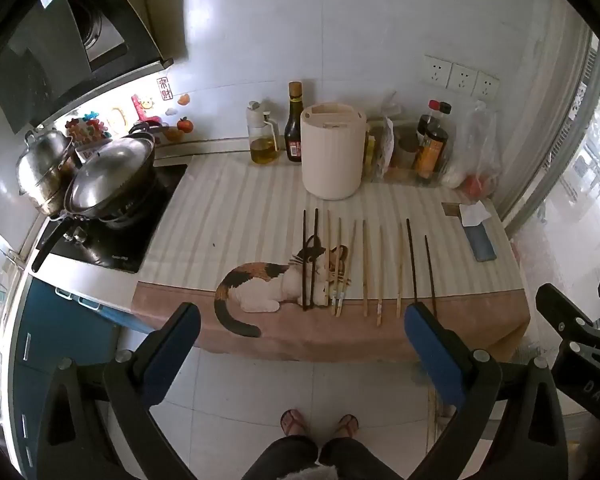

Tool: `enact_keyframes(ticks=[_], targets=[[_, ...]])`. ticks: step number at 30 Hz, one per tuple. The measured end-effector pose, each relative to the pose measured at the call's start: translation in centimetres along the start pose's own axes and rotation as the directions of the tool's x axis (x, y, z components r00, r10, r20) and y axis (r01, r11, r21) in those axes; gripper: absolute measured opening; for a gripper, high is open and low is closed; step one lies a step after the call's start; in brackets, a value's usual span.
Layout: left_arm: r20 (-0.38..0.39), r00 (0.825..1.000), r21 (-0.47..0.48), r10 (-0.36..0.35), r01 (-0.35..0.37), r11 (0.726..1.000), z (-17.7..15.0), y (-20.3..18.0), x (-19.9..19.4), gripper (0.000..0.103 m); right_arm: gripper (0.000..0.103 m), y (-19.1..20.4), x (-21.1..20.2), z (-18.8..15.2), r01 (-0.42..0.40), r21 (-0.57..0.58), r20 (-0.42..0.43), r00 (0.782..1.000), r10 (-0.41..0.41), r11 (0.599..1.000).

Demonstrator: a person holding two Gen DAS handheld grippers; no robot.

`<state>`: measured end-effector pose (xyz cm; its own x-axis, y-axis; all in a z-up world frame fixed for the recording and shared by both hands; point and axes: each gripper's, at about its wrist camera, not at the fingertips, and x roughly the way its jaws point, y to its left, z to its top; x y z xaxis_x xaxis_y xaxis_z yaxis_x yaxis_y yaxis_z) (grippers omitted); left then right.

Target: Organize utensils

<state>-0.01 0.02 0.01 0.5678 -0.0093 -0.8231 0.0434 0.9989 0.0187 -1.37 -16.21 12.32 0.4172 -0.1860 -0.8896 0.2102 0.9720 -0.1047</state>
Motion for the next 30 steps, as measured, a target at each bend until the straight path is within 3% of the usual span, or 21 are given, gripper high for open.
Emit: enact_keyframes(ticks=[30], targets=[[0.014,1.0,0.005,0.003,-0.003,1.0,1.4,-0.6,-0.6,0.103,0.103,-0.2,-0.4,-0.2,-0.01,0.005,0.004,1.0,0.01,1.0]])
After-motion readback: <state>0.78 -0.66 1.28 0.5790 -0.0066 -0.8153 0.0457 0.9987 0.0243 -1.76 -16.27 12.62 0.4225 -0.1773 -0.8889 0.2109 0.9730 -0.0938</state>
